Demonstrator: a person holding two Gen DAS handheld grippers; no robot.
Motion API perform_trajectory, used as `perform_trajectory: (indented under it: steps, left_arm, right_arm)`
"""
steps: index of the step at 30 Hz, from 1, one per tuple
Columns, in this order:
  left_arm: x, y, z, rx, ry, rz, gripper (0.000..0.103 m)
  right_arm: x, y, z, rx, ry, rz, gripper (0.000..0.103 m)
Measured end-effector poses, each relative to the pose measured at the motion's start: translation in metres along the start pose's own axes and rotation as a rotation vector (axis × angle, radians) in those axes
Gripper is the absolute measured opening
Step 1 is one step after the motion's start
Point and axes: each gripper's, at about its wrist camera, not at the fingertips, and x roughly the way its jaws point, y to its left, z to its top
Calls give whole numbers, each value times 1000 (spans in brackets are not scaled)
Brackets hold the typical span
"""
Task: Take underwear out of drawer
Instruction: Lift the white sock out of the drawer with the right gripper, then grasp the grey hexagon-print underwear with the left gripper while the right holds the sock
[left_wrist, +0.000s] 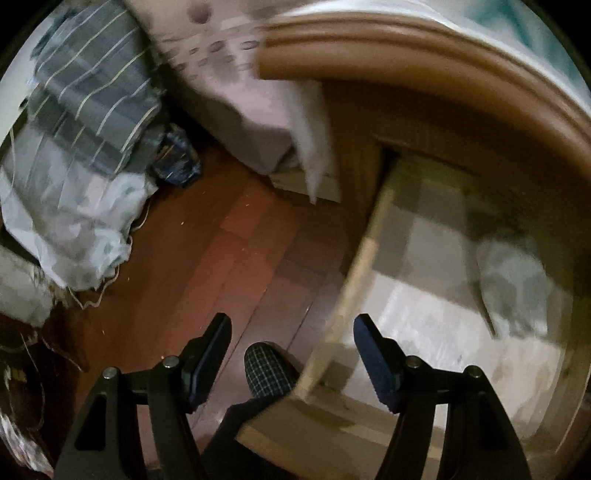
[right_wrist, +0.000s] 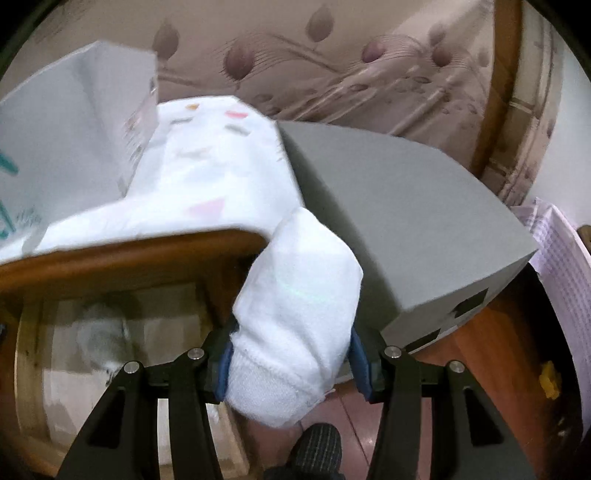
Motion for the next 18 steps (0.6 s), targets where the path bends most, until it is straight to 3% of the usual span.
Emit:
perform_trajectory:
  steps: [8,18]
  left_arm:
    - [-4,-56,-19,124,-24,-20,70]
    - [-3,-115,-19,303,-46,-93,70]
  right_arm:
    - [10,-26,10,79,-21,-22,47]
    - [19,-55,23,123,-66,-56,47]
